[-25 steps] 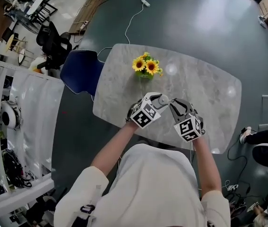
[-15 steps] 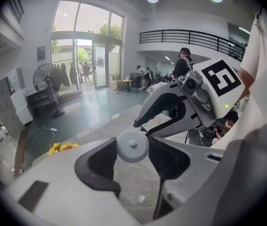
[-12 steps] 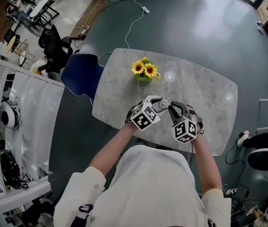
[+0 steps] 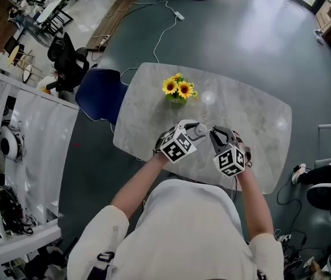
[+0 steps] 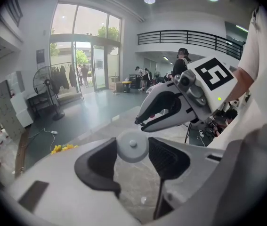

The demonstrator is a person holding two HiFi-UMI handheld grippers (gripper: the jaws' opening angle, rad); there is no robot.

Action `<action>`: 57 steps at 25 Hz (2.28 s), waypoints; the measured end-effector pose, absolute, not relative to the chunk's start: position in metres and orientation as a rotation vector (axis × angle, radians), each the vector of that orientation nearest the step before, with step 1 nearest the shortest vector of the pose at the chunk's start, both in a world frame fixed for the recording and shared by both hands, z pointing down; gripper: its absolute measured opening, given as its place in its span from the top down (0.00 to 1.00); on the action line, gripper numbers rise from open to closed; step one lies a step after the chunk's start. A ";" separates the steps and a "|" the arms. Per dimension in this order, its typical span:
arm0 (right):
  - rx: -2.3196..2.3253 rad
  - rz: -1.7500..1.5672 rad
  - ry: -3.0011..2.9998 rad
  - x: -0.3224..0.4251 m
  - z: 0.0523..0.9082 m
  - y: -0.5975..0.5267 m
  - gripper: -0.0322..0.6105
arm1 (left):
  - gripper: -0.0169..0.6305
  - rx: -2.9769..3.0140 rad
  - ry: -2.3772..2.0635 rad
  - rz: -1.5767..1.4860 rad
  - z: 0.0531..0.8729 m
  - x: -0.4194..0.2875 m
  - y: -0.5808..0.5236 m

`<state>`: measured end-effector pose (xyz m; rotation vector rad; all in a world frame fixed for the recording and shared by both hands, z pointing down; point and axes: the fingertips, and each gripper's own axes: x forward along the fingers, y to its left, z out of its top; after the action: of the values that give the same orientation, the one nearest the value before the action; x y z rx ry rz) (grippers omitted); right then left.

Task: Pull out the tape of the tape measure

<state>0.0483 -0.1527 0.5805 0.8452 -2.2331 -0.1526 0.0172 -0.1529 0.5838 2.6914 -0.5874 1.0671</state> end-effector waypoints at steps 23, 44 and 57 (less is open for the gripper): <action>1.065 0.078 -2.250 0.098 0.571 -0.164 0.89 | 0.64 2.722 -0.603 1.025 0.574 0.015 -0.157; 1.175 0.144 -2.210 0.141 0.566 -0.161 0.89 | 0.64 2.718 -0.623 0.990 0.570 0.002 -0.161; 1.203 0.159 -2.191 0.150 0.565 -0.162 0.89 | 0.64 2.740 -0.596 0.989 0.565 0.002 -0.162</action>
<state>0.1495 -0.1615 0.5650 1.2033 -2.1910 0.1591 0.0018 -0.1619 0.5649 2.7404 -0.5963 0.9891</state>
